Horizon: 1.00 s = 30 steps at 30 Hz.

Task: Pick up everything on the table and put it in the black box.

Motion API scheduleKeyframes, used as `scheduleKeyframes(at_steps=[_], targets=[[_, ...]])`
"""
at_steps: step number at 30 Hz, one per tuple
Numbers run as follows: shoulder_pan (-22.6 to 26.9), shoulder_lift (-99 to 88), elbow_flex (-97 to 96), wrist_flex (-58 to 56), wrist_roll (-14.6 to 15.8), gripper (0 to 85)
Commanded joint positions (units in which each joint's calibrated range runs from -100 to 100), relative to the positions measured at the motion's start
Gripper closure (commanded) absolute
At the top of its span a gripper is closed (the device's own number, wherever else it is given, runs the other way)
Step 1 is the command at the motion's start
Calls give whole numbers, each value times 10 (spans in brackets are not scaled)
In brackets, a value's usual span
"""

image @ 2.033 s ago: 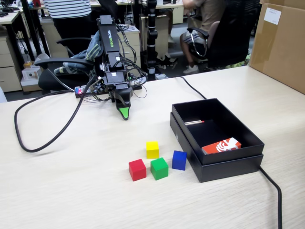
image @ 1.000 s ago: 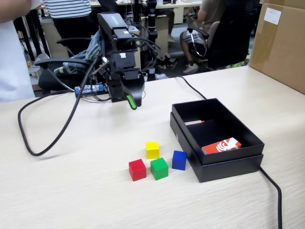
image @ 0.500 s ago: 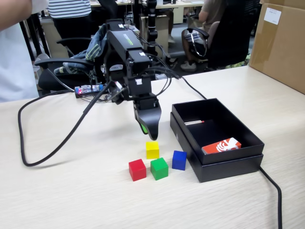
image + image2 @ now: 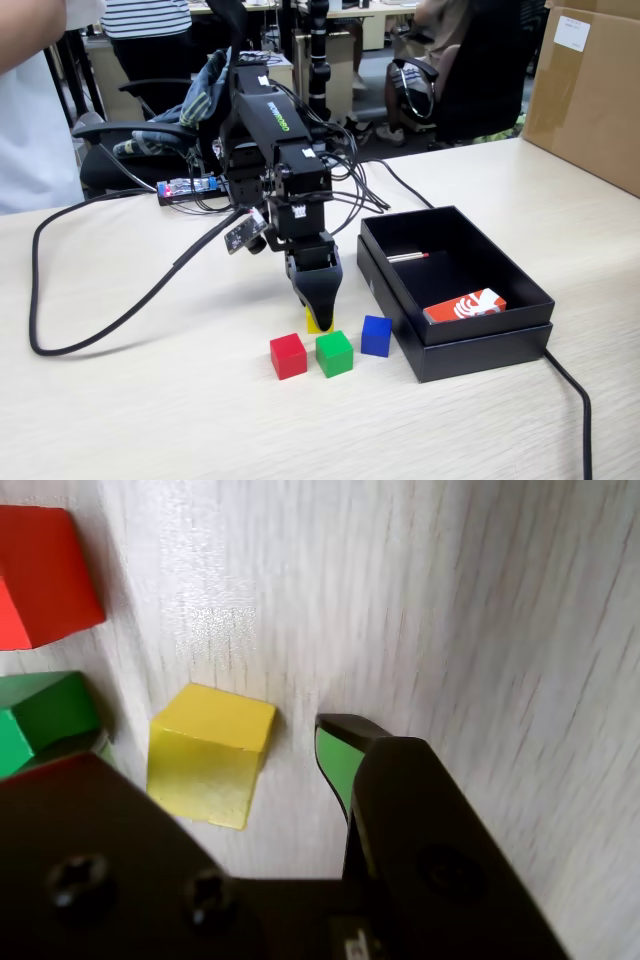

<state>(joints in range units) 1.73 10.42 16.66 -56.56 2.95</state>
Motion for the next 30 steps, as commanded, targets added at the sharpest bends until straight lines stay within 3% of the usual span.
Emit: scheduleKeyframes(at_steps=[1,4,9,10,12,13,15,30], targets=[[0,2,50,-24,8,521],[0,4,56,-37,11,602],[0,-61,56,-38,16,842],[2,-99,60,-49,16,846],[55,-262,206,-135,19,846],[98,-252,289,-148,21,846],[126,-183,353,-148,22,846],[169,210,481,-151,52,845]])
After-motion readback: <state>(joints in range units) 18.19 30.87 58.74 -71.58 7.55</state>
